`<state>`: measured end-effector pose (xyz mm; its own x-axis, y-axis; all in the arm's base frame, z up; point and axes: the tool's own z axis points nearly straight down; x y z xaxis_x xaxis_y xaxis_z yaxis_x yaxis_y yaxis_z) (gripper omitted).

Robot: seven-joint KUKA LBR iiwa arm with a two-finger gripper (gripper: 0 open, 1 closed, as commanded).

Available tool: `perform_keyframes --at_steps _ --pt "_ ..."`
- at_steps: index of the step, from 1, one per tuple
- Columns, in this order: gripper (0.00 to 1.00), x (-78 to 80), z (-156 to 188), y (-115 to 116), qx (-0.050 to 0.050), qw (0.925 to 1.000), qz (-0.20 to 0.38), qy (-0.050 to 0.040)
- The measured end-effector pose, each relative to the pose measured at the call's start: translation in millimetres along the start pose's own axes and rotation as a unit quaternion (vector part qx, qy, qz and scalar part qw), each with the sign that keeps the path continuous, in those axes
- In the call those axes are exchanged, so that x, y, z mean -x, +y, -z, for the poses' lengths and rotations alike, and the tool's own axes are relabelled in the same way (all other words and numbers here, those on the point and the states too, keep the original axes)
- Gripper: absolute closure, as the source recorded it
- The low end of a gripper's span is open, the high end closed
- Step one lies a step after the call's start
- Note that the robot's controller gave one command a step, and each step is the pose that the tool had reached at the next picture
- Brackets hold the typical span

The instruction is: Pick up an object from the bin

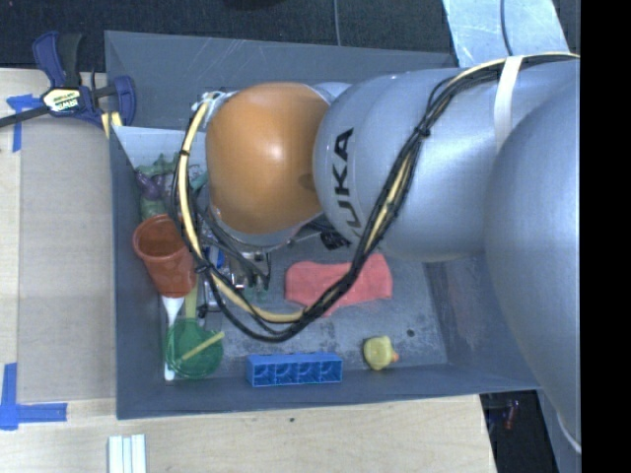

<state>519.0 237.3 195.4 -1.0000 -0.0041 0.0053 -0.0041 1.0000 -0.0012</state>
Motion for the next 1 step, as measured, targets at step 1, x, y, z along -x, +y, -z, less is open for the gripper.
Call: perform_keyframes --at_steps 1 --pt "0.00 1.9 5.1 -1.5 0.001 1.0000 -0.003 -0.0038"
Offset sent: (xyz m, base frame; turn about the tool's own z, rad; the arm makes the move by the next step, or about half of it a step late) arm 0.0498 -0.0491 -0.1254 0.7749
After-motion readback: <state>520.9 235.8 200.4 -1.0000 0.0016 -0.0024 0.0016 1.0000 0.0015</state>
